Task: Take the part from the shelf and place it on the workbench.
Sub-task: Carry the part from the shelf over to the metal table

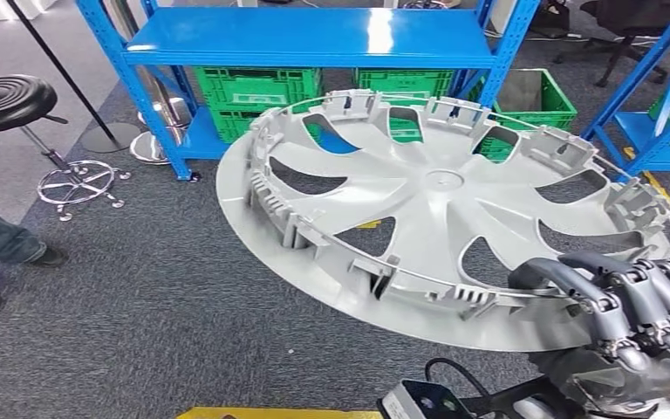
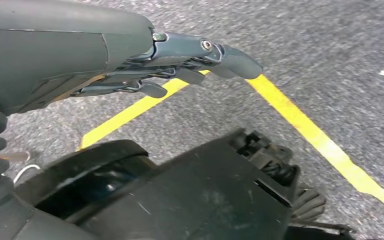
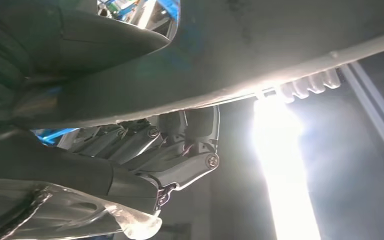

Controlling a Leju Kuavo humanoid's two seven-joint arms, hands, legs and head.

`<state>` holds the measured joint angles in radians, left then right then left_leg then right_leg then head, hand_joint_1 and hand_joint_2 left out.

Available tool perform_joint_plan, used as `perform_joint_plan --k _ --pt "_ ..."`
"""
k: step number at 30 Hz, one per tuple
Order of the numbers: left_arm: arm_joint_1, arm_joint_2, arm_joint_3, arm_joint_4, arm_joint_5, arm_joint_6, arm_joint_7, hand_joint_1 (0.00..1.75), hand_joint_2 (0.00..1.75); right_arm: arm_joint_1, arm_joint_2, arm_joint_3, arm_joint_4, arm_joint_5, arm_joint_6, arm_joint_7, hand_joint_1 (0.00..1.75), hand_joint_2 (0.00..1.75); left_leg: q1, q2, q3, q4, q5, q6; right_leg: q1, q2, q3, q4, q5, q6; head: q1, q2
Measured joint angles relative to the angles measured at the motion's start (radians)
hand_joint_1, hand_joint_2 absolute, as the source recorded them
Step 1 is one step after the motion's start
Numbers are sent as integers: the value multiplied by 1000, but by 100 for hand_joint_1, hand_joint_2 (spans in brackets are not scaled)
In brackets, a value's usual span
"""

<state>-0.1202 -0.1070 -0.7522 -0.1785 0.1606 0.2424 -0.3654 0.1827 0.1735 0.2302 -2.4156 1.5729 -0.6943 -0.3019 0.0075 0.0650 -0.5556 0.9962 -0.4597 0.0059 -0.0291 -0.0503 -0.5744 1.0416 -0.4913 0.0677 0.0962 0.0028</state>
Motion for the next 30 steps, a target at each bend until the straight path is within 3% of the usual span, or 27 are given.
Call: perform_joint_plan --k 2,4,7,9,15,16,17,18,19,20,21,22,24,26,27,28,30 --pt "0 2 0 0 0 0 0 0 175 -3 -3 4 1 0 0 2 175 175 -4 13 -3 13 -7 -13 5 -4 11 -19 -5 -17 -2 0" --pt "0 2 0 0 0 1 0 0 175 -3 -4 7 1 0 0 4 175 175 -2 21 -4 20 -12 -20 3 18 4 -13 -2 -33 -8 0" --pt "-2 2 0 0 0 3 0 0 175 -4 -5 10 1 1 0 4 175 175 4 -23 -28 90 -72 -30 1 42 -2 -12 4 -49 -13 0" --pt "-2 2 0 0 0 3 0 0 175 -5 -5 10 1 1 0 4 175 175 5 -41 -44 132 -101 -31 1 48 -3 -12 6 -52 -14 0" --pt "-1 2 0 0 0 3 0 0 175 -5 -5 10 1 1 0 4 175 175 4 -43 -50 148 -109 -31 1 50 -4 -12 6 -52 -15 0" --pt "0 2 0 0 0 3 0 0 175 -5 -6 10 1 1 0 4 175 175 4 -46 -72 199 -129 -30 3 58 -5 -12 7 -54 -15 0" --pt "2 2 0 0 0 3 0 0 175 -5 -6 11 1 1 0 4 175 175 3 -49 -92 245 -141 -26 6 71 -7 -12 9 -56 -15 0" --pt "4 3 0 0 0 4 0 0 175 -5 -6 12 1 1 0 4 175 175 0 -81 -82 220 -120 -8 11 97 -10 -12 12 -57 -15 0" --pt "5 3 0 0 0 5 0 0 175 -4 -7 13 2 1 0 4 175 175 -4 -103 -66 181 -94 8 12 133 -16 -14 19 -52 -16 0" --pt "5 2 0 0 0 6 0 0 175 -4 -7 14 2 1 0 5 175 175 -5 -118 -33 97 -51 21 13 157 -24 -14 23 -46 -17 0" --pt "4 2 0 0 1 7 0 0 175 -3 -7 15 2 1 0 4 175 175 -6 -130 0 16 -15 31 14 160 -35 -8 22 -38 -17 0" --pt "4 -1 0 0 1 7 0 0 175 -3 -8 16 2 0 0 4 175 175 -5 -110 3 3 -10 28 13 141 -53 12 9 -30 -17 0" --pt "5 -1 0 0 1 6 0 0 175 -5 -8 17 2 -1 0 2 175 175 -4 -79 3 -6 -5 28 17 78 -103 113 -52 -23 -13 0" --pt "9 -1 0 0 2 5 0 0 175 -5 -9 17 2 -1 0 -1 175 175 -7 -46 0 -6 -5 29 15 58 -150 227 -104 -15 -11 0" --pt "10 0 0 0 2 5 -1 0 175 -4 -9 17 2 0 0 -3 175 175 -7 -31 -1 -5 -5 29 15 55 -153 244 -106 -12 -11 0" --pt "11 0 0 0 2 4 -1 0 175 -3 -9 17 2 0 0 -5 175 175 -8 -16 -2 -5 -5 29 14 50 -134 223 -90 -10 -11 0" --pt "9 0 0 0 2 3 -3 0 175 -3 -9 17 2 0 0 -11 175 175 -9 9 0 -4 -7 26 15 19 -50 89 -37 -11 -11 0"
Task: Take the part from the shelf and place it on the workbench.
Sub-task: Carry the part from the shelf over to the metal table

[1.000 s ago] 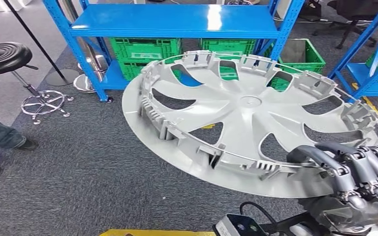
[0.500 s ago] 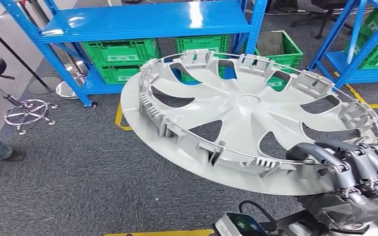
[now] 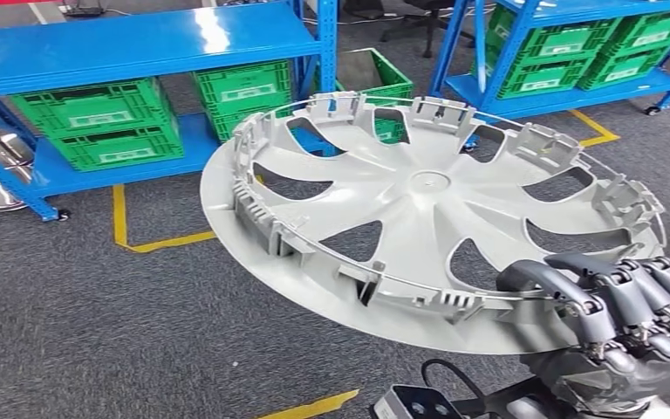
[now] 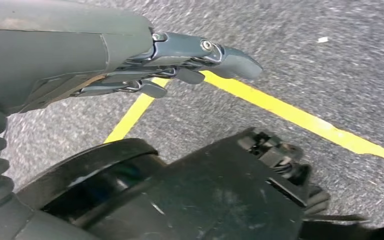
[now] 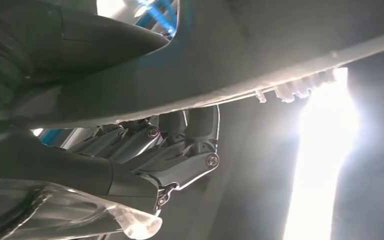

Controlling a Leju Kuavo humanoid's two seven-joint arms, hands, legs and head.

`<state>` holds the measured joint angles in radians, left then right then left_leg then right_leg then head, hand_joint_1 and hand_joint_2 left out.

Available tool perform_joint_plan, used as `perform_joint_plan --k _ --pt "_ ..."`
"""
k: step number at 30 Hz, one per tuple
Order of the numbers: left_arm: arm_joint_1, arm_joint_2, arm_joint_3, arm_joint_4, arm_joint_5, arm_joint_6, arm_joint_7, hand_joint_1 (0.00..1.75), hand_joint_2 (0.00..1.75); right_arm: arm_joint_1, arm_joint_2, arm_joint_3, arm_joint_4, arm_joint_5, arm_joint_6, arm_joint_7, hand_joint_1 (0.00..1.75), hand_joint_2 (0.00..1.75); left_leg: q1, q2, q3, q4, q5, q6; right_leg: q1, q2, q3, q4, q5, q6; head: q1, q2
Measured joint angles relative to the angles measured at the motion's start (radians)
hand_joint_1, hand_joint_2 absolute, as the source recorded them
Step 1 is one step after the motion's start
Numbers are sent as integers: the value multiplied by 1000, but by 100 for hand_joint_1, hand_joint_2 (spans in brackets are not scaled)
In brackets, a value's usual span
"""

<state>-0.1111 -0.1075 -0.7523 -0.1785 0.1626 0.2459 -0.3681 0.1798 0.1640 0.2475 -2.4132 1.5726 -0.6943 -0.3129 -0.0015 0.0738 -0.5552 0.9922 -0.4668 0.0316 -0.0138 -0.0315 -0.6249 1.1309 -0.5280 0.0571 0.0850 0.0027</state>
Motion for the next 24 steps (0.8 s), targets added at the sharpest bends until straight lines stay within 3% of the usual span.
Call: perform_joint_plan --k 2,3,5,6,8,10,11,12,13,14,16,18,20,21,22,24 --pt "-1 1 0 0 0 0 -2 0 175 -1 0 0 0 0 0 -4 175 175 -6 18 2 4 -3 -8 4 -36 68 -110 28 -13 -1 0" --pt "-2 1 0 0 1 0 -4 0 175 -1 0 0 0 0 0 -6 175 175 -9 26 3 5 -3 -13 7 -43 79 -129 29 -21 -2 0" --pt "-3 2 0 0 1 -2 -5 0 175 -1 0 0 0 0 0 -9 175 175 -10 41 4 7 -3 -23 7 -23 75 -130 35 -36 -2 0" --pt "-4 2 0 0 1 -3 -5 0 175 -1 0 0 0 0 0 -11 175 175 -8 33 2 13 -10 -28 5 -13 73 -132 38 -42 -2 0" --pt "-5 3 0 0 1 -4 -6 0 175 -1 0 0 1 0 0 -13 175 175 -3 -13 -18 71 -55 -40 0 7 71 -136 47 -54 -4 0" --pt "-1 4 0 0 2 -5 -7 0 175 -2 0 1 1 0 0 -13 175 175 3 -56 -69 201 -126 -47 -2 30 66 -136 51 -60 -6 0" --pt "1 4 0 0 2 -5 -7 0 175 -2 0 1 1 0 0 -13 175 175 5 -63 -94 260 -149 -49 -2 44 64 -135 53 -61 -6 0" --pt "2 5 0 0 2 -6 -7 0 175 -2 0 1 2 1 0 -13 175 175 6 -65 -105 291 -152 -50 -2 58 63 -134 54 -61 -6 0" --pt "2 6 0 0 2 -5 -7 0 175 -2 0 1 2 1 0 -13 175 175 8 -66 -100 282 -135 -50 -3 73 62 -133 55 -60 -6 0" --pt "2 7 0 0 2 -5 -7 0 175 -1 0 1 2 1 0 -13 175 175 10 -72 -77 234 -101 -49 -3 87 63 -131 56 -59 -6 0" --pt "2 9 0 0 2 -5 -7 0 175 -2 0 1 2 1 0 -13 175 175 17 -116 -17 99 -37 -46 -4 114 60 -126 57 -53 -6 0" --pt "0 9 0 0 2 -5 -7 0 175 -3 0 1 2 1 0 -13 175 175 20 -153 13 26 -21 -44 -6 137 47 -121 61 -41 -5 0" --pt "-2 9 0 0 3 -5 -7 0 175 -2 0 1 2 1 0 -13 175 175 18 -143 12 18 -23 -38 -9 158 32 -123 69 -25 -5 0" --pt "-3 9 0 0 3 -5 -7 0 175 0 0 1 2 1 0 -13 175 175 18 -131 11 15 -20 -31 -10 153 25 -121 69 -19 -5 0" --pt "-4 8 0 0 3 -5 -7 0 175 0 0 1 2 1 0 -13 175 175 18 -118 11 11 -16 -23 -8 133 14 -108 60 -15 -2 0" --pt "-4 7 0 0 3 -5 -8 0 175 -1 0 2 2 0 0 -13 175 175 16 -89 8 5 -11 -11 -5 73 -29 -19 8 -10 5 0"
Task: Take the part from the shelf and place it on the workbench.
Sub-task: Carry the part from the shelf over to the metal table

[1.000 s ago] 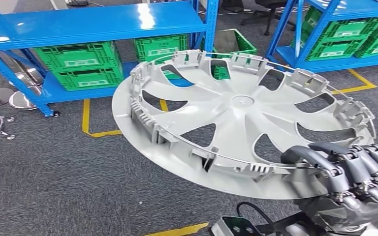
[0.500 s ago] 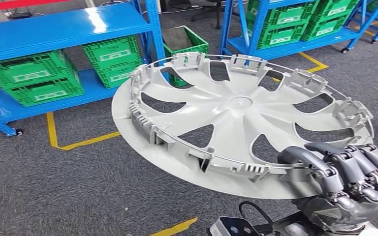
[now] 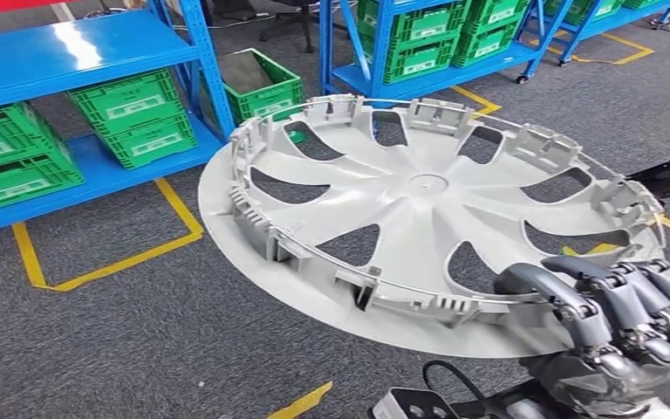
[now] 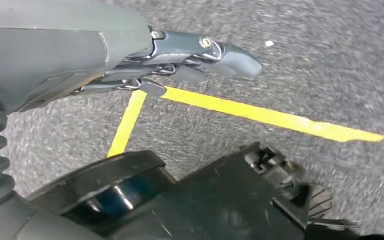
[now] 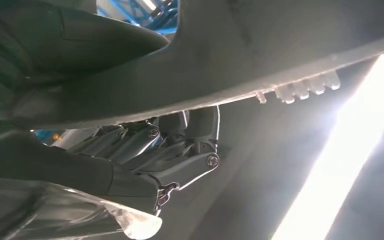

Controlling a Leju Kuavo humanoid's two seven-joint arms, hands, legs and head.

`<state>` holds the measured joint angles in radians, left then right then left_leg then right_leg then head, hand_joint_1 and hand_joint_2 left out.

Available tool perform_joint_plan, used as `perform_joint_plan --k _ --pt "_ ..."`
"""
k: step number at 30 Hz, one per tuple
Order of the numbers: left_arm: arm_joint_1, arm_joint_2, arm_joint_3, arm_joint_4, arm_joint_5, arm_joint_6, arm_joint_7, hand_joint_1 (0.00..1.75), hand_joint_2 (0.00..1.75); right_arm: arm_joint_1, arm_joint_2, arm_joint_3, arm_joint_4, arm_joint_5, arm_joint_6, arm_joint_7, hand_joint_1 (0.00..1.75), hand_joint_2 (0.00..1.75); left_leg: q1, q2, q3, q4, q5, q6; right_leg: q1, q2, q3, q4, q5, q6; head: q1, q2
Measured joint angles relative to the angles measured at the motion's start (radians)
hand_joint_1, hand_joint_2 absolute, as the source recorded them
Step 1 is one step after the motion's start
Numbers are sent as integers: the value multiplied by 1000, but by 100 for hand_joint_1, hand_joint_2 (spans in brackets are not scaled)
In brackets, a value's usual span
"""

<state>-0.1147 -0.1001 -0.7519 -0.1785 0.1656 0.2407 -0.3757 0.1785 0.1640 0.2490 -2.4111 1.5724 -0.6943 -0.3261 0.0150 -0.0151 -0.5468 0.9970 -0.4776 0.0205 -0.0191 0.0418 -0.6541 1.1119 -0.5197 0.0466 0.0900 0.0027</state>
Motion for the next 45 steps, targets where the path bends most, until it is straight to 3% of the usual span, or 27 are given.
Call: perform_joint_plan --k 2,3,4,6,8,10,12,14,16,18,19,21,23,25,27,29,31,33,34,35,36,38,40,43,45 --pt "3 1 0 0 0 0 0 0 175 -1 0 0 0 0 0 0 175 175 -6 30 -3 0 0 4 0 -31 -59 133 -63 3 4 0" --pt "5 1 0 0 0 -1 0 0 175 -1 0 0 0 0 0 0 175 175 -8 46 -4 0 0 5 0 -35 -73 173 -75 4 3 0" --pt "5 2 0 0 -1 -2 0 0 175 0 0 0 0 0 0 0 175 175 -10 61 -5 0 0 5 0 -39 -68 175 -69 4 4 0" --pt "3 1 0 0 -2 -3 0 0 175 1 0 0 1 0 0 0 175 175 -13 86 -3 1 -1 4 1 -58 1 67 -15 -1 4 0" --pt "2 1 0 0 -2 -3 0 0 175 0 0 0 1 0 0 0 175 175 -18 105 -1 2 -2 -1 9 -104 78 -64 20 -13 3 0" --pt "2 1 0 0 -2 -3 0 0 175 0 0 0 1 0 0 0 175 175 -23 123 0 4 -2 -9 16 -120 101 -108 23 -23 2 0" --pt "1 0 0 0 -3 -3 0 0 175 1 0 0 1 0 0 0 175 175 -22 133 1 6 -4 -19 14 -96 97 -110 32 -33 2 0" --pt "0 0 0 0 -4 -3 0 0 175 1 0 2 1 0 0 2 175 175 -17 92 -11 42 -35 -31 9 -74 95 -115 40 -44 0 0" --pt "2 0 0 0 -4 -3 0 0 175 0 0 6 3 1 0 3 175 175 -12 38 -57 154 -101 -39 7 -50 91 -116 46 -51 -2 0" --pt "7 1 0 0 -5 -4 0 0 175 0 0 8 5 1 0 4 175 175 -11 25 -106 269 -145 -42 7 -23 87 -115 48 -54 -3 0" --pt "8 1 0 0 -6 -4 0 0 175 0 0 9 6 1 0 5 175 175 -10 23 -112 286 -140 -42 8 -8 86 -114 49 -54 -4 0" --pt "7 2 0 0 -6 -4 0 0 175 1 0 9 7 1 0 6 175 175 -8 12 -74 204 -78 -40 7 21 86 -110 51 -53 -4 0" --pt "7 3 0 0 -7 -4 1 0 175 0 0 10 7 1 0 6 175 175 -2 -39 -15 75 -24 -34 8 48 81 -103 51 -47 -3 0" --pt "5 3 0 0 -7 -4 1 0 175 0 0 11 7 1 0 6 175 175 1 -74 6 21 -18 -29 6 70 69 -100 55 -35 -3 0" --pt "4 1 0 0 -8 -3 1 0 175 2 0 12 7 1 0 5 175 175 -1 -56 6 13 -16 -21 2 88 57 -101 61 -20 -4 0" --pt "2 -2 0 0 -9 -3 1 0 175 4 0 12 7 1 0 3 175 175 1 -29 7 3 -10 -8 4 51 37 -73 44 -10 0 0" --pt "3 -3 0 0 -10 -3 1 0 175 3 0 12 7 0 0 2 175 175 -1 0 7 -1 -8 1 7 -12 -14 30 -16 -3 4 0" --pt "6 -3 0 0 -9 -3 1 0 175 3 0 12 7 0 0 1 175 175 -5 33 6 -1 -9 4 6 -34 -71 158 -72 2 6 0" --pt "7 -2 0 0 -9 -3 1 0 175 4 0 11 7 0 0 1 175 175 -6 49 5 -1 -9 4 5 -37 -81 185 -77 4 6 0" --pt "7 -2 0 0 -9 -3 1 0 175 5 0 11 7 0 0 1 175 175 -7 63 6 0 -10 3 5 -41 -70 171 -63 4 6 0" --pt "6 -3 0 0 -9 -3 1 0 175 5 0 11 7 0 0 1 175 175 -7 76 7 0 -11 2 5 -49 -39 117 -33 3 6 0" --pt "4 -4 0 0 -9 -3 1 0 175 5 0 11 7 0 0 1 175 175 -11 96 13 1 -16 -5 9 -88 47 -29 18 -4 6 0" --pt "3 -4 0 0 -9 -3 1 0 175 4 0 11 7 0 0 1 175 175 -16 112 16 2 -19 -15 16 -109 88 -101 33 -18 4 0" --pt "2 -5 0 0 -7 -3 1 0 175 6 0 11 6 0 0 2 175 175 -15 127 18 5 -24 -29 17 -80 84 -106 38 -36 3 0" --pt "0 -6 0 0 -7 -2 1 0 175 7 0 12 6 0 0 3 175 175 -12 87 -2 58 -63 -38 12 -59 85 -112 44 -49 0 0"
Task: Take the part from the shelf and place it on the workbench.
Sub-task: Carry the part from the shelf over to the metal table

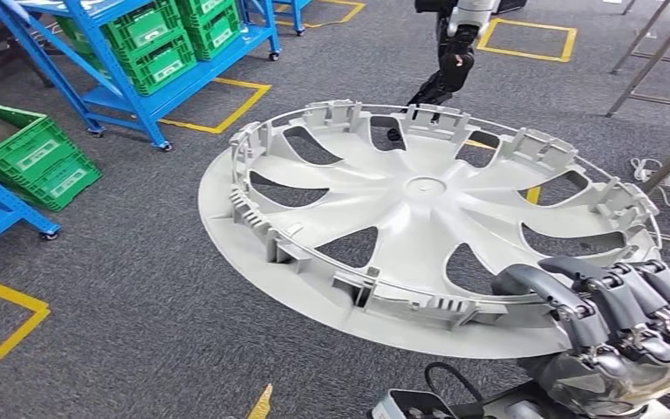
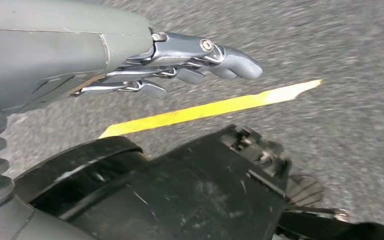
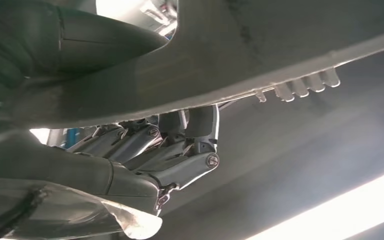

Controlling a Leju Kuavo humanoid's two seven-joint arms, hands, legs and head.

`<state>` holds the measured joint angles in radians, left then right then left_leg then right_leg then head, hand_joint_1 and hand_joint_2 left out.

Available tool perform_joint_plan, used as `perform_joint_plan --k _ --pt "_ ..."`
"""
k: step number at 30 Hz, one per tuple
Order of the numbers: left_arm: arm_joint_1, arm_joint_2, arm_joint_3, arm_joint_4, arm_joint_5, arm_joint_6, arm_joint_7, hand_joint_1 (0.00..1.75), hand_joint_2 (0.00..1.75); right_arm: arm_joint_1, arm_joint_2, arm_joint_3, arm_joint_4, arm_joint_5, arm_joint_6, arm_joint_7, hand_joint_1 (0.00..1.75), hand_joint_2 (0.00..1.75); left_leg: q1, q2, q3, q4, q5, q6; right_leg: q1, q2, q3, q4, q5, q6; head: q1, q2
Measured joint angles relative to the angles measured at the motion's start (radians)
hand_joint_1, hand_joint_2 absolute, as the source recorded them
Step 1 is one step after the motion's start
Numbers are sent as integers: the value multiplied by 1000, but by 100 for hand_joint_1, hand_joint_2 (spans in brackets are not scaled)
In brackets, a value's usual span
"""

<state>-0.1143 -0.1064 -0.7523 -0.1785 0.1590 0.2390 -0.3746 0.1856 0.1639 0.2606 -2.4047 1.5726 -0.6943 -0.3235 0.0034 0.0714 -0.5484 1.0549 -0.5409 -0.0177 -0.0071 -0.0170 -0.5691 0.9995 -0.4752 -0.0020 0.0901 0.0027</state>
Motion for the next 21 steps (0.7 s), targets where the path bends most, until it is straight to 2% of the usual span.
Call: perform_joint_plan --k 2,3,4,5,6,7,8,9,10,11,12,13,14,15,17,18,19,20,21 --pt "2 0 0 0 0 1 0 0 175 0 0 1 0 0 0 1 175 175 3 -50 -57 130 -67 -4 -1 23 -1 -2 3 -7 -4 0" --pt "4 0 0 0 0 1 0 0 175 0 0 1 0 0 0 1 175 175 3 -59 -87 194 -90 -4 -1 36 -1 -1 3 -9 -5 0" --pt "6 0 0 0 1 1 0 0 175 1 0 1 0 1 0 1 175 175 3 -63 -107 232 -96 -4 0 50 -1 -1 3 -10 -6 0" --pt "7 1 0 0 1 1 0 0 175 1 0 1 0 1 0 1 175 175 3 -65 -109 230 -79 -2 1 65 -1 0 3 -10 -6 0" --pt "7 1 0 0 1 1 0 0 175 2 0 1 0 1 0 1 175 175 3 -70 -92 188 -44 1 1 81 1 1 3 -10 -6 0" --pt "6 2 0 0 1 1 0 0 175 2 0 1 0 1 0 1 175 175 3 -83 -64 120 -1 4 1 95 2 3 3 -9 -6 0" --pt "6 2 0 0 1 1 0 0 175 3 0 1 0 1 0 2 175 175 5 -107 -36 53 32 9 2 108 1 6 3 -7 -6 0" --pt "6 3 0 0 1 1 0 0 175 2 0 1 0 1 0 2 175 175 6 -129 -14 -2 51 13 1 120 -2 9 3 -4 -6 0" --pt "5 2 0 0 1 1 0 0 175 3 0 1 0 1 0 3 175 175 7 -145 -2 -33 56 16 0 130 -8 11 4 0 -6 0" --pt "5 2 0 0 1 1 1 0 175 4 0 1 0 1 0 4 175 175 6 -150 0 -43 52 18 -2 140 -14 12 7 7 -6 0" --pt "4 2 0 0 1 1 1 0 175 5 0 1 0 1 0 5 175 175 6 -142 2 -50 52 20 -4 151 -20 11 10 14 -7 0" --pt "3 1 0 0 1 1 1 0 175 8 0 0 0 1 0 6 175 175 7 -130 3 -54 55 24 -6 150 -26 12 10 19 -8 0" --pt "3 1 0 0 2 1 1 0 175 9 0 0 0 1 0 6 175 175 8 -118 5 -60 58 29 -5 132 -35 23 3 24 -6 0" --pt "3 0 0 0 2 1 1 0 175 9 0 1 0 0 0 6 175 175 9 -105 8 -67 61 34 -3 104 -52 51 -15 29 -4 0" --pt "5 -1 0 0 2 1 0 0 175 8 -1 1 0 -1 0 7 175 175 8 -77 10 -71 63 40 -3 43 -112 168 -73 37 0 0" --pt "6 0 0 0 2 1 0 0 175 7 -1 1 0 -1 0 7 175 175 7 -60 10 -71 62 40 -4 30 -145 234 -99 42 1 0" --pt "8 0 0 0 2 1 0 0 175 8 -1 0 0 -1 0 7 175 175 6 -45 10 -71 61 41 -6 24 -167 279 -110 45 1 0" --pt "8 0 0 0 2 1 0 0 175 8 -2 0 0 -1 0 7 175 175 6 -30 10 -70 60 40 -8 21 -171 288 -104 48 1 0" --pt "8 0 0 0 2 1 0 0 175 9 -2 0 0 -1 0 8 175 175 6 -16 11 -70 58 38 -10 15 -153 256 -80 50 1 0"
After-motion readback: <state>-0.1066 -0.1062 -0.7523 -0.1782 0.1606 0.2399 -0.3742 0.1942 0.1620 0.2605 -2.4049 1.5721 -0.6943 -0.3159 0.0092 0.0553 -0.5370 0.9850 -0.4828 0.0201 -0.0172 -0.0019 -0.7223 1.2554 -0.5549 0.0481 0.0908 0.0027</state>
